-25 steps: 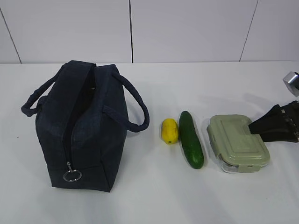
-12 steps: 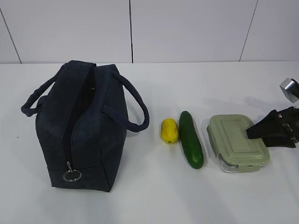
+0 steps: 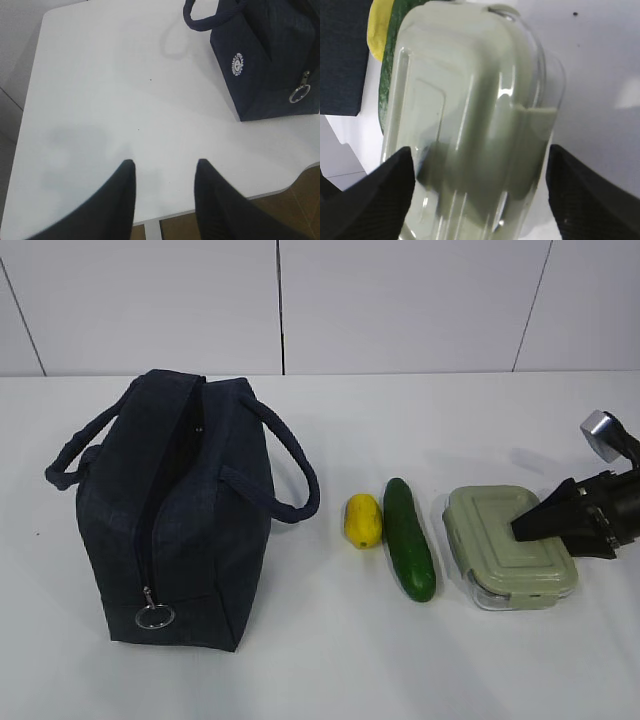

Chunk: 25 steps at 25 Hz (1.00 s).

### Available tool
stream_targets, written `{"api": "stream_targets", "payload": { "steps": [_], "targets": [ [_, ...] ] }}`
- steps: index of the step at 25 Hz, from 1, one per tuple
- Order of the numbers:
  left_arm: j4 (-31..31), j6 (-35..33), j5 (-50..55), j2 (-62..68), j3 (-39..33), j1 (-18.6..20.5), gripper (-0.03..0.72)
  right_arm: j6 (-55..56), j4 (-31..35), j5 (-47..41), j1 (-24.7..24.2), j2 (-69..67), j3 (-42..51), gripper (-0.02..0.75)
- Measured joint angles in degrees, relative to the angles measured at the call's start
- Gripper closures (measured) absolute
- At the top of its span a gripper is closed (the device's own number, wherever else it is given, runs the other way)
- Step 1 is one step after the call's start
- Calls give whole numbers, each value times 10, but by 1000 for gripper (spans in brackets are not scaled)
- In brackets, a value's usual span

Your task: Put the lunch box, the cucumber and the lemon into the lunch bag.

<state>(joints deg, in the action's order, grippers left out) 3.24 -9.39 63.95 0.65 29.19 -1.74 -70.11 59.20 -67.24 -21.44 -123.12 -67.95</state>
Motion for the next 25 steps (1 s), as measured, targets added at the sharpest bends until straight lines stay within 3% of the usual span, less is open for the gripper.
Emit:
{"api": "stream_targets", "payload": {
  "steps": [19,25],
  "targets": [
    [0,0,0,0,0,0,421,0,32,-13,6,-29,-4,139],
    [0,0,0,0,0,0,421,1,27,-18,6,-29,-4,186]
  ]
}}
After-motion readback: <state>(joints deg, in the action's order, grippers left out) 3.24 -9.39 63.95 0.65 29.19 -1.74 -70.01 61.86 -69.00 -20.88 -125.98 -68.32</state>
